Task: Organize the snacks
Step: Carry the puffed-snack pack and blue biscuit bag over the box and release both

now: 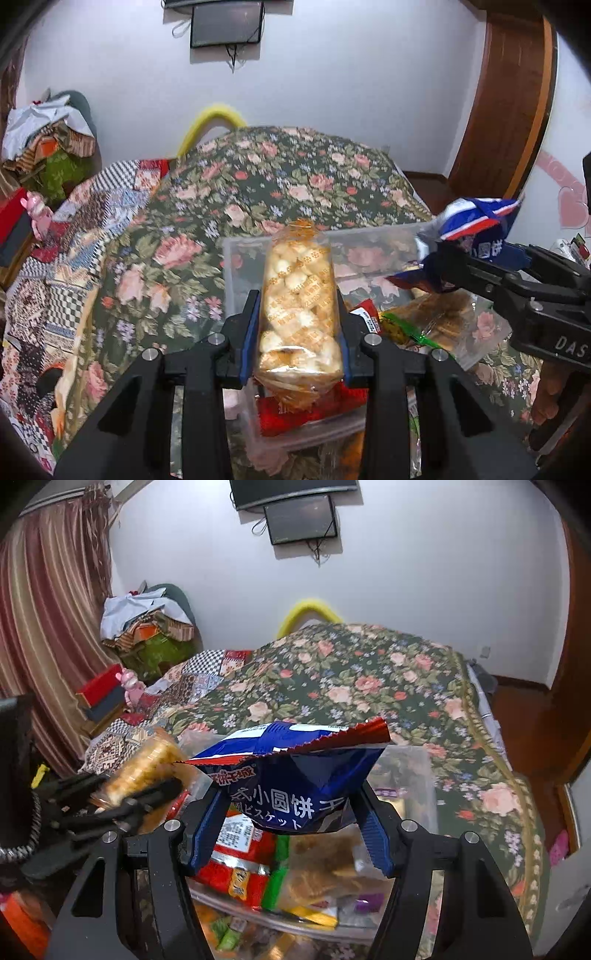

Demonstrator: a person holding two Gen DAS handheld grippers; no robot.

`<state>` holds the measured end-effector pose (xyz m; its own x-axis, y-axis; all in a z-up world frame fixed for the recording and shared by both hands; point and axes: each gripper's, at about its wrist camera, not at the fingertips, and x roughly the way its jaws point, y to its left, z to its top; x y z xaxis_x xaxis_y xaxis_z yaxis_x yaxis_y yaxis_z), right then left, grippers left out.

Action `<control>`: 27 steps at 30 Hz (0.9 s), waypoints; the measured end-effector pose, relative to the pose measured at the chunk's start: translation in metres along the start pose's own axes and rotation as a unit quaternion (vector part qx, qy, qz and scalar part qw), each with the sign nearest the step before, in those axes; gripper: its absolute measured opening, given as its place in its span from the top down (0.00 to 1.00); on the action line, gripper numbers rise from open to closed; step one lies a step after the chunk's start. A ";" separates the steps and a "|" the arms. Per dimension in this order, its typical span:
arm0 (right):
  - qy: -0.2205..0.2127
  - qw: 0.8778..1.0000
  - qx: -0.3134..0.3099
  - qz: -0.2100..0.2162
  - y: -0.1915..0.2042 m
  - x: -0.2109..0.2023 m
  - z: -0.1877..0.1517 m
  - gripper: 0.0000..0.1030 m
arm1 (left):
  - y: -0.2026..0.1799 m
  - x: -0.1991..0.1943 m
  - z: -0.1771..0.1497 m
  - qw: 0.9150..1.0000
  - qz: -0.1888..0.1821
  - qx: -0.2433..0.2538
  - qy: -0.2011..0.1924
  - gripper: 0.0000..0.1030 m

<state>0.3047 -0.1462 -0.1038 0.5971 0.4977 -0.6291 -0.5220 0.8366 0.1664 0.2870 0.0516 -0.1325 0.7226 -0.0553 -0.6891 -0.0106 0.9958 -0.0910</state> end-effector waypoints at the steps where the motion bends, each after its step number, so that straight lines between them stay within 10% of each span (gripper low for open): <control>1: 0.005 1.000 -0.001 0.000 0.001 0.004 0.001 0.39 | 0.000 0.003 0.000 1.000 0.000 0.000 0.003 0.66; 10: 0.066 0.998 0.004 -0.003 0.002 0.027 -0.011 0.27 | -0.001 0.012 -0.006 1.000 -0.011 -0.002 0.025 0.65; 27: 0.011 0.999 -0.015 -0.028 0.002 -0.039 -0.023 0.17 | 0.001 -0.053 -0.026 1.000 -0.006 0.002 -0.004 0.46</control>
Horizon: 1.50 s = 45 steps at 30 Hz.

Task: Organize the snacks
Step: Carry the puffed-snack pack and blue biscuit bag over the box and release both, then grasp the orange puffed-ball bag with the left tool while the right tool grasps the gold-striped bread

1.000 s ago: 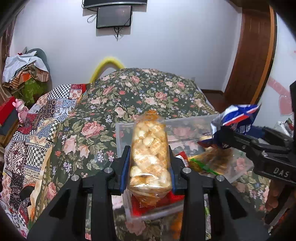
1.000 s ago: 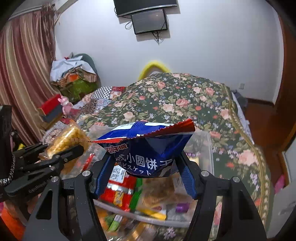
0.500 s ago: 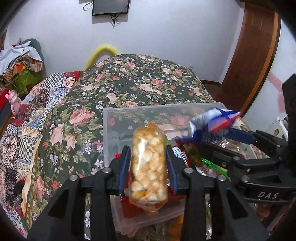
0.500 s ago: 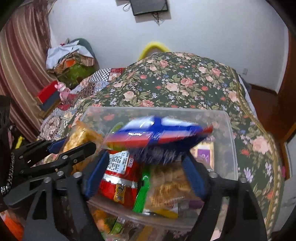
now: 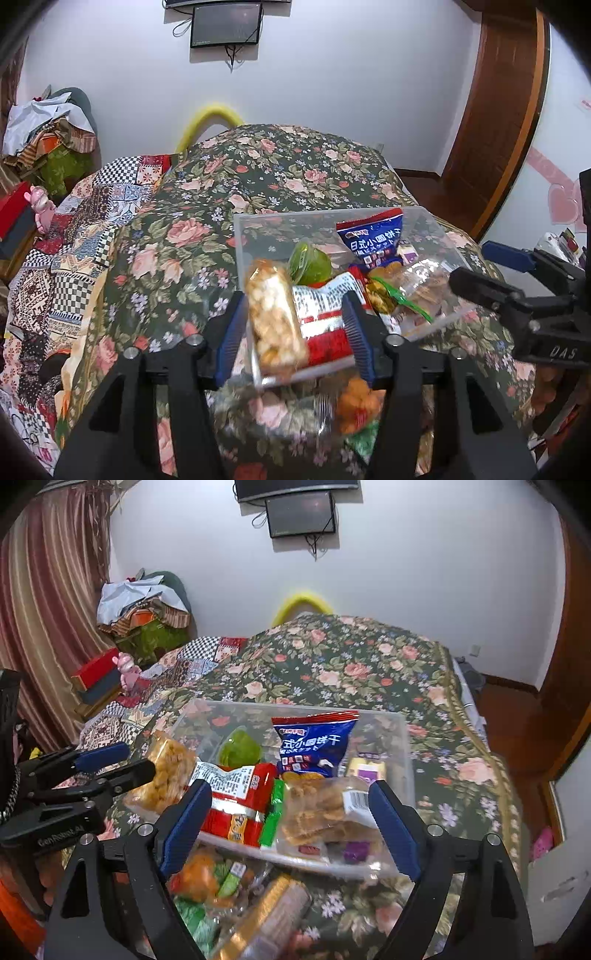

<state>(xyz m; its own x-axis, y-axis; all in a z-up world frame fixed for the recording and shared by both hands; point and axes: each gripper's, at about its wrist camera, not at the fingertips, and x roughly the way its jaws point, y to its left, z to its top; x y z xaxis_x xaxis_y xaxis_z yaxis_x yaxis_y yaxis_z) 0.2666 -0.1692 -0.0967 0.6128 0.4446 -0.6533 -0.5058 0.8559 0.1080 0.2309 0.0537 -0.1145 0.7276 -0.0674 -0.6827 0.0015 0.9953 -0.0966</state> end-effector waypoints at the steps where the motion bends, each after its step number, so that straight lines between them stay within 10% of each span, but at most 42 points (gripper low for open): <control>1: -0.003 1.000 0.000 -0.002 0.000 -0.004 -0.002 0.17 | 0.000 -0.006 -0.003 1.000 0.001 0.002 -0.002 0.45; 20: 0.091 0.995 0.023 0.021 0.000 0.020 -0.078 0.18 | -0.010 -0.006 -0.079 0.996 -0.012 0.015 0.085 0.32; 26: 0.111 0.993 0.024 0.037 -0.007 0.025 -0.083 0.50 | -0.023 0.008 -0.085 0.995 -0.018 0.016 0.096 0.22; 35: 0.110 0.994 0.009 -0.002 -0.034 0.008 -0.098 0.67 | -0.052 0.037 -0.080 0.993 -0.041 0.031 0.108 0.11; 45: 0.122 0.992 -0.002 0.032 -0.030 0.027 -0.102 0.59 | -0.055 0.079 -0.080 0.991 -0.030 -0.001 0.134 0.10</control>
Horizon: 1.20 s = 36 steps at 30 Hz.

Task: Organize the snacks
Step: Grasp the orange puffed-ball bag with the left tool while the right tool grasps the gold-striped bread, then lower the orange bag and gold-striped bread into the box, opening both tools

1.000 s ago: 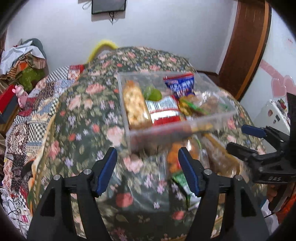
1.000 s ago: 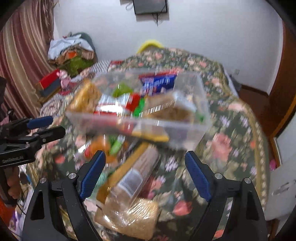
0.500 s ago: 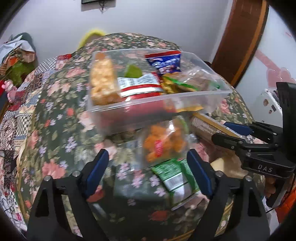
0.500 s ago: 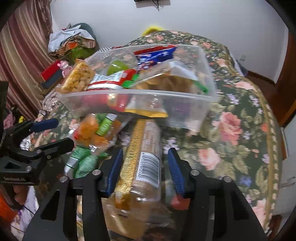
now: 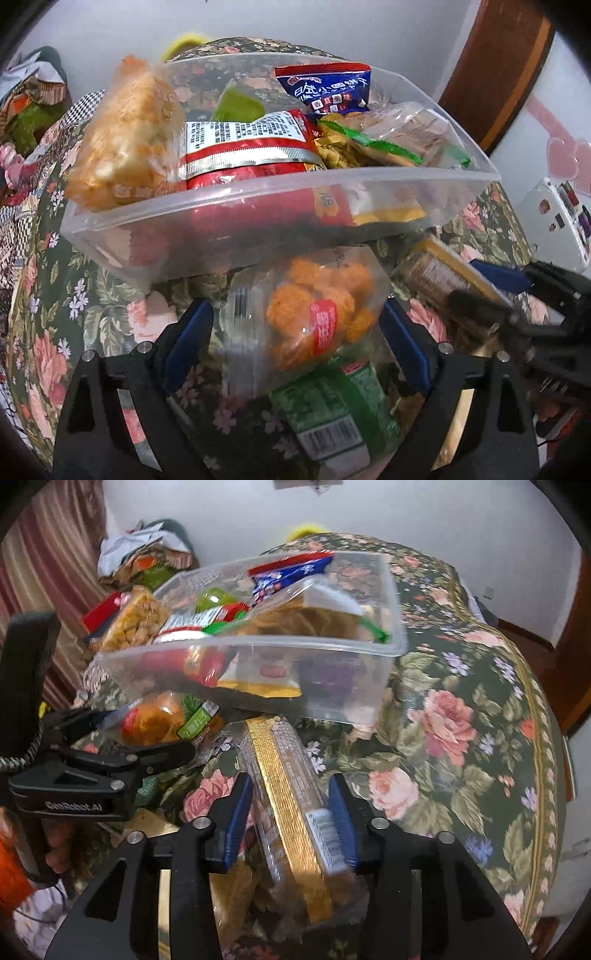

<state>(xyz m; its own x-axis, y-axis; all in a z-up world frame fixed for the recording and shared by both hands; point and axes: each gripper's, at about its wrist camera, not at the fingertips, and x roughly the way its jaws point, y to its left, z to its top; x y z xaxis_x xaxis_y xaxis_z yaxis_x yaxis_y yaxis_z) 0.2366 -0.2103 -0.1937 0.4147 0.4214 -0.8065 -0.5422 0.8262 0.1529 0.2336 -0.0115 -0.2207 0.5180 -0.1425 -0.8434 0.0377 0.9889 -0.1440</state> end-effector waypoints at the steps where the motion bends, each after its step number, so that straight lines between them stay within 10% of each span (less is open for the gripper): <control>1: 0.005 1.000 -0.001 0.005 0.000 0.005 -0.001 0.57 | -0.001 0.001 0.001 1.000 0.001 0.001 -0.001 0.10; 10: -0.008 1.000 0.023 0.005 -0.003 0.002 -0.011 0.63 | -0.019 -0.008 -0.006 0.999 -0.006 0.036 -0.028 0.48; 36: -0.144 0.988 0.041 -0.035 -0.003 -0.091 0.040 0.65 | -0.012 -0.114 0.022 0.989 -0.004 0.023 -0.146 0.49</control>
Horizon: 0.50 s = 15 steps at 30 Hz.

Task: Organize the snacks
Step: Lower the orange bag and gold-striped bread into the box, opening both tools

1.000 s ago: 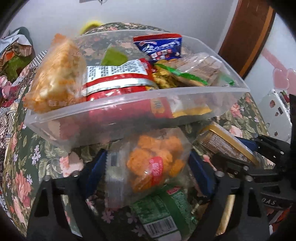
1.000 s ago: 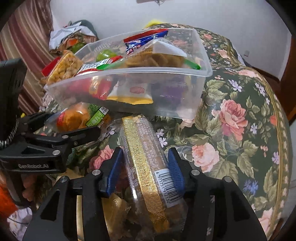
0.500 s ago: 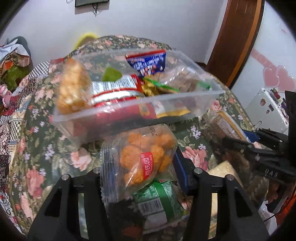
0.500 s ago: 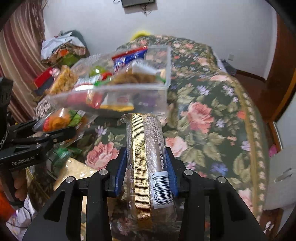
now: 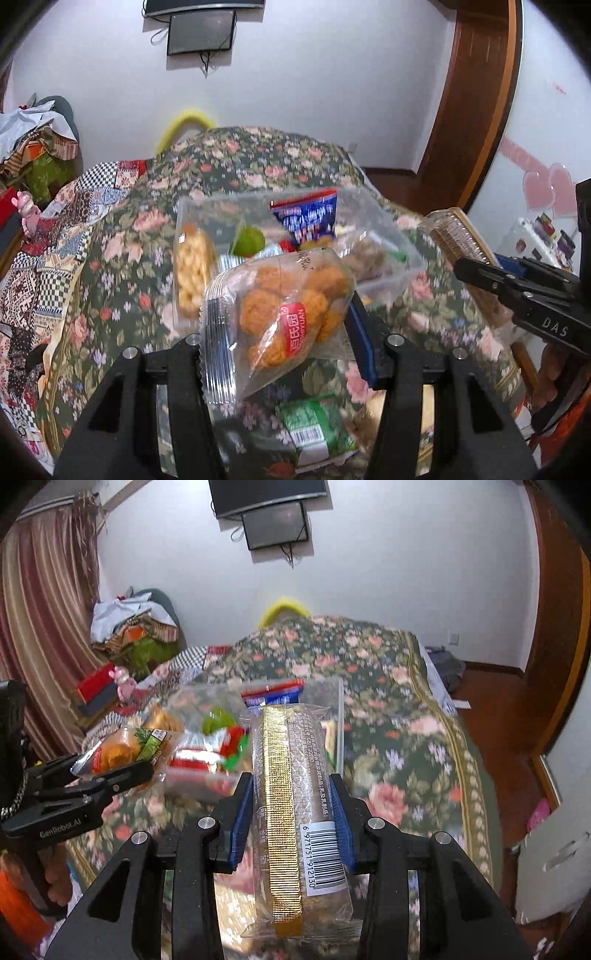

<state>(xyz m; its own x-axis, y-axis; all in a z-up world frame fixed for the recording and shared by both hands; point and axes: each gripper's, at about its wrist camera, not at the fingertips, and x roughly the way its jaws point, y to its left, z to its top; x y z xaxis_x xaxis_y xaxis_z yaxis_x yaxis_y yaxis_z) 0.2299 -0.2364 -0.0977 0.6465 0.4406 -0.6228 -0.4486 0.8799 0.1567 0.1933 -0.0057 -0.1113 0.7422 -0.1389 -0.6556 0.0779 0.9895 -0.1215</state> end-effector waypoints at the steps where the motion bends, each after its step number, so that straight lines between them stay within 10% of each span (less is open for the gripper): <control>1: -0.002 1.000 0.001 0.002 0.000 0.002 0.004 0.65 | 0.001 0.001 0.005 1.000 0.000 -0.002 -0.003 0.49; 15: -0.004 1.000 0.004 -0.021 -0.010 0.050 0.048 0.65 | 0.012 0.053 0.044 0.999 0.007 -0.039 0.010 0.49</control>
<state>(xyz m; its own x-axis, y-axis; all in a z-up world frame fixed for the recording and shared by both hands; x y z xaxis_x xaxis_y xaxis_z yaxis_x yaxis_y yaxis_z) 0.2962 -0.2143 -0.0936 0.6693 0.4047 -0.6232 -0.4160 0.8990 0.1370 0.2625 0.0007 -0.1149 0.7294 -0.1269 -0.6722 0.0154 0.9854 -0.1693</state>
